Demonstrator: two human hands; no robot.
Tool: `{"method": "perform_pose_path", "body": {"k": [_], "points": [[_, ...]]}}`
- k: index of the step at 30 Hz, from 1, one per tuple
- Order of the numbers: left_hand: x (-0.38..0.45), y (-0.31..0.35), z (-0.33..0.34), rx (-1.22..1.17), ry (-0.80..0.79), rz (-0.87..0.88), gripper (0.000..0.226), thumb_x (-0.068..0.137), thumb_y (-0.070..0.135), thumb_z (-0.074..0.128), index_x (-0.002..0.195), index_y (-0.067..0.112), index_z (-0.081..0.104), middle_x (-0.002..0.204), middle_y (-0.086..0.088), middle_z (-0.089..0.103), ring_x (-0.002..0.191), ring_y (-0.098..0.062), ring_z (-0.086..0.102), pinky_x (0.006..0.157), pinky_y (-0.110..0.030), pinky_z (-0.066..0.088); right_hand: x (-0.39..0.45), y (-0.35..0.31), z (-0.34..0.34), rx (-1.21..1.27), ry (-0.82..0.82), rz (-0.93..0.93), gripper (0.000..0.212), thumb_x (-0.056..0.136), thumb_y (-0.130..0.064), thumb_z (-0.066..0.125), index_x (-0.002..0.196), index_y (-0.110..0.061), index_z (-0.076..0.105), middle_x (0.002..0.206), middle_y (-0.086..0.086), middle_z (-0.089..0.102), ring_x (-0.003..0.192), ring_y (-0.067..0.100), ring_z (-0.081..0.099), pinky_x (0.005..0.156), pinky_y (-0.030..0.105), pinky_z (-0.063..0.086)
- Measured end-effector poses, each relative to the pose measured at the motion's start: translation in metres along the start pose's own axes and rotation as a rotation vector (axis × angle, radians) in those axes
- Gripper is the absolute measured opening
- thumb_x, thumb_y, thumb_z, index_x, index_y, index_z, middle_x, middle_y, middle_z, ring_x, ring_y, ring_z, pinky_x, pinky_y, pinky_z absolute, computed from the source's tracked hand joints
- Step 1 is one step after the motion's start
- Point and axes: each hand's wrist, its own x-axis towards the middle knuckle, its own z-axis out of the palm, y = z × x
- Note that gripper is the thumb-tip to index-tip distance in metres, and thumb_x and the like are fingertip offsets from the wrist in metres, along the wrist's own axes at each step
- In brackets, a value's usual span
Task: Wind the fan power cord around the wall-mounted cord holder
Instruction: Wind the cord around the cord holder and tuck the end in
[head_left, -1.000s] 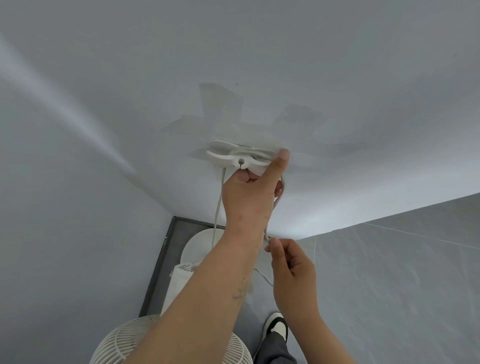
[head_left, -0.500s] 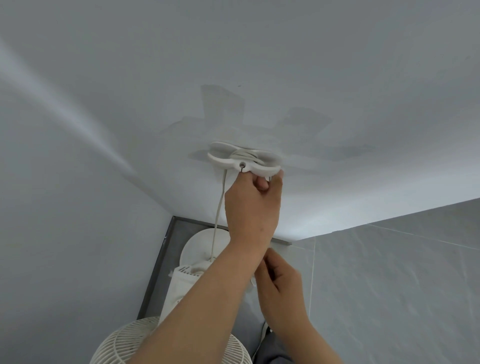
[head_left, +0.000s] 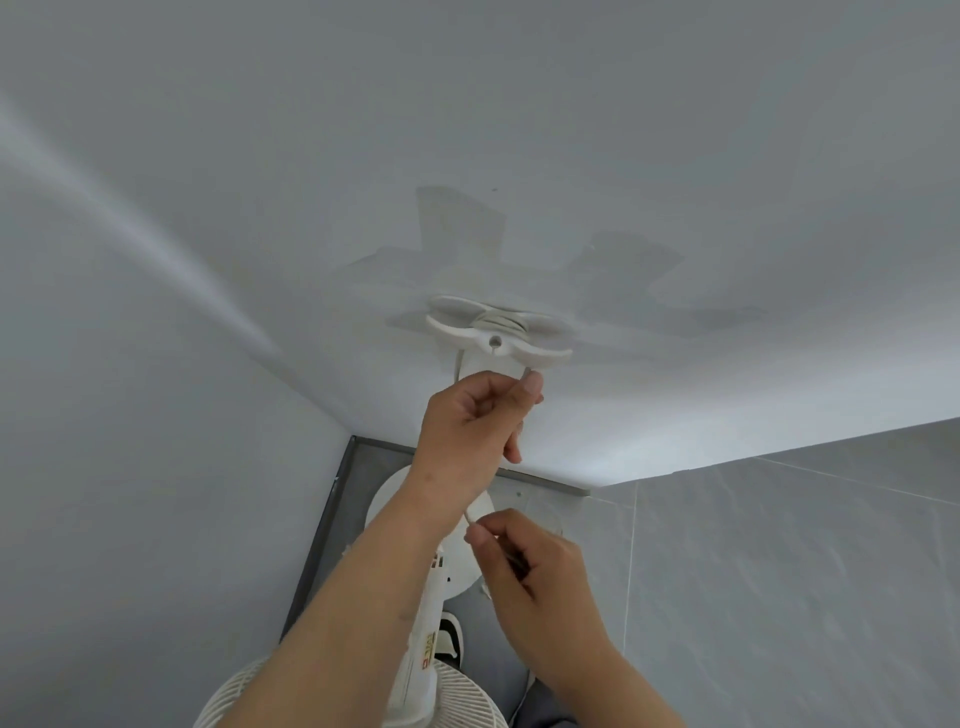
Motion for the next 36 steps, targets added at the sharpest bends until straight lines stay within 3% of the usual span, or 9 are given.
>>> {"method": "perform_pose_path", "body": {"k": [3, 7, 12, 17, 21, 25, 27, 32, 36], "points": [[0.001, 0.003, -0.017, -0.068, -0.038, -0.116, 0.021, 0.081, 0.031, 0.071, 0.085, 0.011, 0.073, 0.048, 0.006, 0.047, 0.048, -0.010, 0.043, 0.058, -0.023, 0.044, 0.008, -0.009, 0.002, -0.069, 0.002, -0.040, 0.018, 0.091, -0.029, 0.056, 0.079, -0.021, 0.065, 0.050, -0.016, 0.046, 0.046, 0.005, 0.041, 0.049, 0.010, 0.030], [-0.007, 0.002, -0.046, -0.165, -0.122, -0.168, 0.035, 0.068, 0.042, 0.071, 0.091, 0.017, 0.079, 0.060, 0.001, 0.052, 0.059, -0.013, 0.048, 0.067, -0.025, 0.045, 0.025, -0.026, 0.002, -0.111, 0.038, -0.074, 0.021, 0.093, -0.030, 0.055, 0.080, -0.019, 0.067, 0.051, -0.017, 0.047, 0.048, 0.005, 0.044, 0.050, 0.010, 0.031], [-0.025, 0.003, -0.066, -0.117, -0.072, -0.122, 0.022, 0.068, 0.042, 0.069, 0.074, 0.023, 0.078, 0.078, -0.002, 0.068, 0.089, -0.021, 0.063, 0.095, -0.042, 0.048, 0.039, -0.039, -0.002, -0.079, -0.010, -0.078, 0.018, 0.094, -0.027, 0.057, 0.080, -0.019, 0.065, 0.046, -0.012, 0.042, 0.044, 0.008, 0.039, 0.046, 0.013, 0.030], [-0.013, 0.008, -0.060, -0.261, 0.047, -0.200, 0.018, 0.082, 0.025, 0.061, 0.079, 0.010, 0.070, 0.064, 0.001, 0.061, 0.067, -0.013, 0.062, 0.077, -0.033, 0.049, 0.040, -0.033, 0.006, -0.073, -0.102, -0.043, 0.013, 0.096, -0.025, 0.053, 0.087, -0.020, 0.061, 0.047, -0.009, 0.038, 0.047, 0.010, 0.038, 0.049, 0.019, 0.031], [-0.001, 0.017, -0.061, -0.463, 0.082, -0.245, 0.019, 0.095, 0.018, 0.053, 0.082, 0.010, 0.064, 0.062, 0.003, 0.056, 0.054, -0.009, 0.057, 0.063, -0.026, 0.054, 0.038, -0.021, 0.005, -0.105, -0.144, 0.021, 0.024, 0.097, -0.029, 0.050, 0.077, -0.018, 0.054, 0.054, -0.006, 0.044, 0.058, 0.026, 0.057, 0.057, 0.033, 0.043], [0.009, 0.029, -0.063, -0.562, 0.145, -0.275, 0.021, 0.094, 0.024, 0.058, 0.078, 0.014, 0.067, 0.059, 0.007, 0.054, 0.047, -0.004, 0.050, 0.052, -0.020, 0.049, 0.030, -0.012, 0.003, -0.090, -0.170, 0.081, 0.026, 0.099, -0.027, 0.047, 0.086, -0.010, 0.061, 0.059, 0.010, 0.059, 0.059, 0.020, 0.060, 0.057, 0.027, 0.043], [0.011, 0.035, -0.062, -0.602, 0.190, -0.290, 0.021, 0.092, 0.026, 0.061, 0.076, 0.014, 0.068, 0.057, 0.008, 0.055, 0.044, -0.003, 0.048, 0.049, -0.019, 0.048, 0.025, -0.008, 0.004, -0.089, -0.175, 0.105, 0.026, 0.099, -0.027, 0.045, 0.089, -0.011, 0.062, 0.060, 0.009, 0.061, 0.059, 0.017, 0.061, 0.059, 0.026, 0.044], [0.018, 0.050, -0.058, -0.616, 0.241, -0.312, 0.021, 0.090, 0.024, 0.064, 0.073, 0.013, 0.068, 0.054, 0.008, 0.053, 0.040, -0.002, 0.044, 0.047, -0.017, 0.044, 0.021, -0.006, 0.007, -0.054, -0.160, 0.117, 0.025, 0.100, -0.033, 0.043, 0.084, -0.026, 0.061, 0.053, -0.010, 0.050, 0.053, 0.015, 0.047, 0.057, 0.039, 0.045], [0.014, 0.064, -0.058, -0.506, 0.228, -0.241, 0.019, 0.085, 0.026, 0.065, 0.073, 0.011, 0.066, 0.052, 0.007, 0.045, 0.040, -0.005, 0.038, 0.049, -0.019, 0.041, 0.023, -0.014, 0.006, -0.073, -0.164, 0.077, 0.025, 0.100, -0.032, 0.041, 0.084, -0.029, 0.060, 0.054, -0.006, 0.049, 0.057, 0.024, 0.051, 0.059, 0.038, 0.046]]}}
